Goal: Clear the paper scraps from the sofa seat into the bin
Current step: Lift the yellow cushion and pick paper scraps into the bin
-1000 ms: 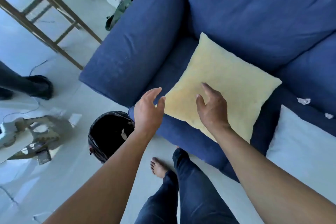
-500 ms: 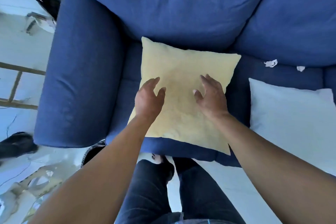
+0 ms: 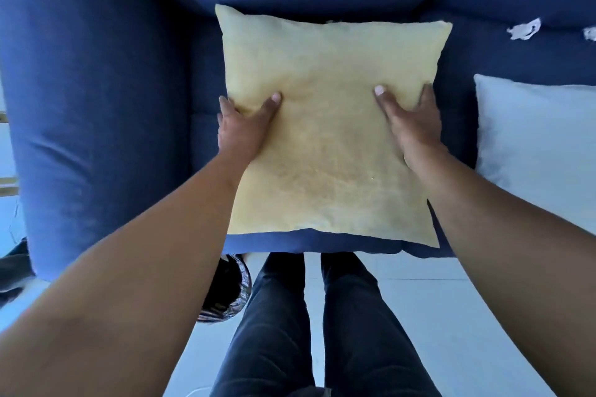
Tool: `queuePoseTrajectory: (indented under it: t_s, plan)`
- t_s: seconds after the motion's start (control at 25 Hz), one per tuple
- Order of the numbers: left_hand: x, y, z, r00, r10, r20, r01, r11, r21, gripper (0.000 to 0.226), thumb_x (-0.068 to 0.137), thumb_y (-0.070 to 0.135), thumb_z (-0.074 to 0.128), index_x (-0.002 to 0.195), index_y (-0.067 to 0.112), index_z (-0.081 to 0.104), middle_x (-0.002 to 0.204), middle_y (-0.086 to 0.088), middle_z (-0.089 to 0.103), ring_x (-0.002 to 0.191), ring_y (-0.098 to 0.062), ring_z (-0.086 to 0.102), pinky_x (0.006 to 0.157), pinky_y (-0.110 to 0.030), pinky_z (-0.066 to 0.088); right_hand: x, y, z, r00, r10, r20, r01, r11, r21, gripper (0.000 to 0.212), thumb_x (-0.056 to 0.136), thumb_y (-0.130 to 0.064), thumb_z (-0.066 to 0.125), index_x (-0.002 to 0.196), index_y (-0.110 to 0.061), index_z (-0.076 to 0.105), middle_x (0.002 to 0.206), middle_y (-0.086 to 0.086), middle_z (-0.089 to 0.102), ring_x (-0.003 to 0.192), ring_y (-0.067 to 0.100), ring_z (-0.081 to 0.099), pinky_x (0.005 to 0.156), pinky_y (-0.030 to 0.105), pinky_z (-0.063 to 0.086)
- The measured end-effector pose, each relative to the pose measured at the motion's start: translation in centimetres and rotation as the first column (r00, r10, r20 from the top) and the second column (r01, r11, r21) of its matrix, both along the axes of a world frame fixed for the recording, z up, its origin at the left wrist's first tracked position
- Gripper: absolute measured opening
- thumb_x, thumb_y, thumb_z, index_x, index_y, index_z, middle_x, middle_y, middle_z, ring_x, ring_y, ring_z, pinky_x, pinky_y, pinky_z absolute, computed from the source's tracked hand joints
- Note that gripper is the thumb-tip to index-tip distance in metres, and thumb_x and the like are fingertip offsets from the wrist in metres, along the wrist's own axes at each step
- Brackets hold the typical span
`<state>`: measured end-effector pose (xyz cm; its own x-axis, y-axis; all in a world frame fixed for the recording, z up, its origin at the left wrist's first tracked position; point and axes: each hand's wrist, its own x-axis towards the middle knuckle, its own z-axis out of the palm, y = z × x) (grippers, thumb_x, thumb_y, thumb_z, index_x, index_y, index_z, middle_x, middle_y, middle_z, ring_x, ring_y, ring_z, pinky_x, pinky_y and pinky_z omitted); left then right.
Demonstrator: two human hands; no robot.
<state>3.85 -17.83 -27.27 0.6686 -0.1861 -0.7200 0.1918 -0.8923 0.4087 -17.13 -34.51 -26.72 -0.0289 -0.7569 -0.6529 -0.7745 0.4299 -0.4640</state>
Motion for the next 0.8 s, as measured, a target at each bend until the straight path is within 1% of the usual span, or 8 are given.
queuePoseTrajectory:
  t_s: [0.04,0.12,0.24,0.36,0.56,0.68,0.76,0.8]
  plan:
    - [0.4,0.3,0.1,0.998,0.029,-0.064,-0.031,0.999,-0.029,0.117,0.049,0.092,0.064,0.145,0.031,0.035,0.14,0.009,0.052,0.127,-0.02,0.053,0.106,-0.043,0.044,-0.3,-0.2,-0.1,0.99,-0.129,0.051,0.124,0.989,0.085,0.121,0.047,-0.092,0.068,0.149,-0.036,0.035,0.146,-0.014,0.048,0.136,0.018,0.046,0.114,0.041,0.035]
    - [0.9,0.7,0.7,0.991,0.048,-0.128,-0.059,0.995,-0.086,0.106,0.047,0.09,0.069,0.135,0.036,0.048,0.124,0.016,0.062,0.113,-0.014,0.061,0.101,-0.041,0.05,-0.1,0.0,0.4,0.964,-0.213,0.16,0.177,0.961,0.214,0.103,0.055,-0.08,0.076,0.142,-0.032,0.047,0.125,-0.018,0.06,0.122,0.012,0.057,0.107,0.032,0.043]
    - [0.9,1.5,2.7,0.989,0.079,-0.124,-0.099,0.981,-0.169,0.085,0.051,0.084,0.074,0.122,0.04,0.059,0.11,0.02,0.07,0.104,-0.007,0.067,0.096,-0.036,0.054,1.0,1.2,2.2,0.954,-0.154,0.258,0.108,0.977,0.183,0.09,0.062,-0.073,0.078,0.137,-0.032,0.054,0.123,-0.019,0.065,0.115,0.007,0.061,0.106,0.03,0.044]
    - [0.9,3.7,5.3,0.991,0.097,-0.089,-0.114,0.972,-0.206,0.077,0.054,0.084,0.074,0.117,0.042,0.061,0.107,0.019,0.072,0.102,-0.008,0.068,0.093,-0.037,0.055,1.4,3.4,4.7,0.942,-0.132,0.308,0.091,0.985,0.145,0.084,0.064,-0.071,0.079,0.136,-0.034,0.055,0.121,-0.02,0.067,0.113,0.004,0.062,0.105,0.028,0.044]
    - [0.9,8.2,5.8,0.987,0.135,-0.081,-0.145,0.981,-0.13,0.077,0.055,0.084,0.073,0.118,0.041,0.06,0.108,0.015,0.071,0.101,-0.013,0.068,0.09,-0.041,0.057,0.5,7.7,4.6,0.941,-0.163,0.297,0.124,0.982,0.145,0.081,0.062,-0.072,0.079,0.131,-0.035,0.056,0.116,-0.019,0.069,0.109,0.005,0.064,0.094,0.026,0.047]
    - [0.2,9.0,4.0,0.992,0.083,-0.093,-0.081,0.996,0.02,0.084,0.063,0.079,0.069,0.13,0.031,0.053,0.119,0.008,0.066,0.108,-0.019,0.064,0.095,-0.042,0.053,0.2,8.4,3.2,0.982,-0.081,0.17,0.051,0.983,0.176,0.08,0.068,-0.072,0.075,0.133,-0.033,0.051,0.118,-0.015,0.066,0.114,0.015,0.061,0.085,0.026,0.043]
    - [0.2,8.3,3.3,1.0,0.013,0.003,-0.013,0.998,0.057,0.084,0.069,0.073,0.067,0.137,0.03,0.043,0.13,0.006,0.058,0.119,-0.023,0.056,0.099,-0.042,0.048,0.2,7.9,2.4,0.991,-0.036,0.128,0.018,0.991,0.132,0.08,0.07,-0.068,0.076,0.135,-0.031,0.047,0.119,-0.012,0.065,0.115,0.016,0.06,0.081,0.025,0.045]
    - [0.4,7.6,3.1,0.993,-0.06,0.104,0.053,0.996,0.065,0.083,0.073,0.068,0.066,0.142,0.031,0.037,0.139,0.005,0.051,0.128,-0.023,0.049,0.104,-0.043,0.043,0.4,7.4,2.0,0.993,0.004,0.122,-0.012,0.998,0.064,0.083,0.069,-0.067,0.076,0.137,-0.031,0.044,0.124,-0.009,0.063,0.118,0.017,0.059,0.087,0.027,0.047]
